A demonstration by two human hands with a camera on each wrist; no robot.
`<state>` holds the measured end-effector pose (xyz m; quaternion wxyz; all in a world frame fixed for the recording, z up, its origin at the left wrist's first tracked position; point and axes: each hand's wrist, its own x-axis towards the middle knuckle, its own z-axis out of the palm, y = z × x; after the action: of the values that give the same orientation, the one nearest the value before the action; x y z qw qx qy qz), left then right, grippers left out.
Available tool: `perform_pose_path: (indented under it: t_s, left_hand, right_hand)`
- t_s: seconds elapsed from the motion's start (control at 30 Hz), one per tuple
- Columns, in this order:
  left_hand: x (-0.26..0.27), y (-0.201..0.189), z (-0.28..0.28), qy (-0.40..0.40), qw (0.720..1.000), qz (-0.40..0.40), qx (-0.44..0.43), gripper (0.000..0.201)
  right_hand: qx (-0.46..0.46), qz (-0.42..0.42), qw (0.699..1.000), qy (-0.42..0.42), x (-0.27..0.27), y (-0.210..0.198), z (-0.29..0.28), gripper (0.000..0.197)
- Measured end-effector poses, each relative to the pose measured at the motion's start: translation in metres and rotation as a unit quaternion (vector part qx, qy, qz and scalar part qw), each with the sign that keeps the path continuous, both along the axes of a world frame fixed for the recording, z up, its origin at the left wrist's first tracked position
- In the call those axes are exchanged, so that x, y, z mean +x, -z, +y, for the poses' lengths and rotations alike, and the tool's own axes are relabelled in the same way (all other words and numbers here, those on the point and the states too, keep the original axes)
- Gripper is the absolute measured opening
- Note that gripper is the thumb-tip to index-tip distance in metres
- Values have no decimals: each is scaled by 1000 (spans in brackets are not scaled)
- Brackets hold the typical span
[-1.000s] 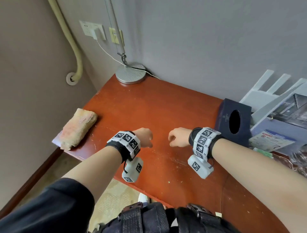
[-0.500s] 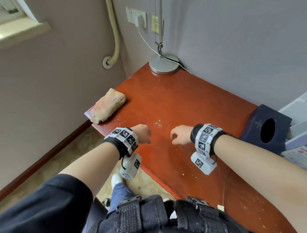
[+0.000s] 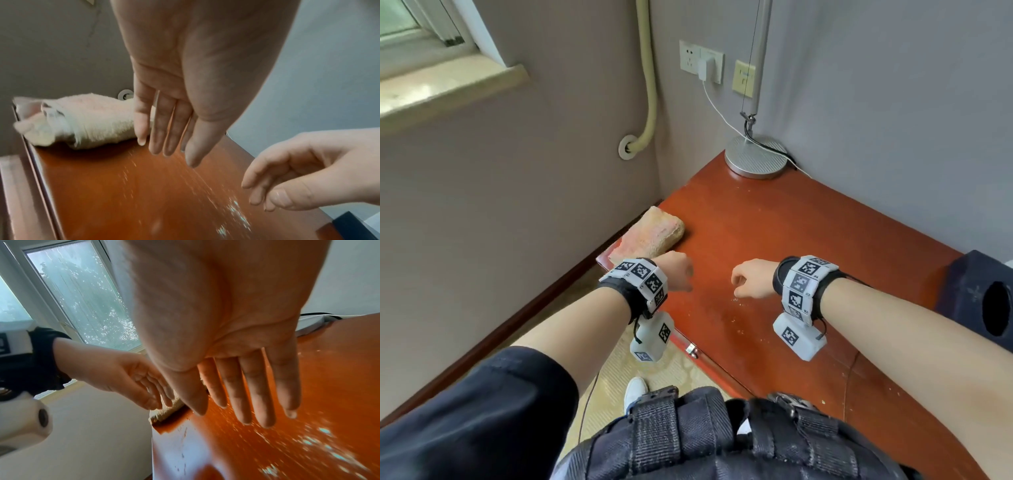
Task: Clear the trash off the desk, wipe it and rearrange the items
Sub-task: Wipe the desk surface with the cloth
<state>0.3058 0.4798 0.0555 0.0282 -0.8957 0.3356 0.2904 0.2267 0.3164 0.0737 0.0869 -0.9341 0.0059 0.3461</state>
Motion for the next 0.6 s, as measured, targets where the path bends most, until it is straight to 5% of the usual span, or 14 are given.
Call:
perform_pose_path:
  t_s: [0.3,0.6]
  left_hand:
    - [108,-2,77,-72,993,-8,-95,43]
    - [154,30,104,-51,990,25,-127,67]
  right_hand:
    - [49,-50,995,75,93,2,79,43]
    - [36,-75,988,128,139,40,122,66]
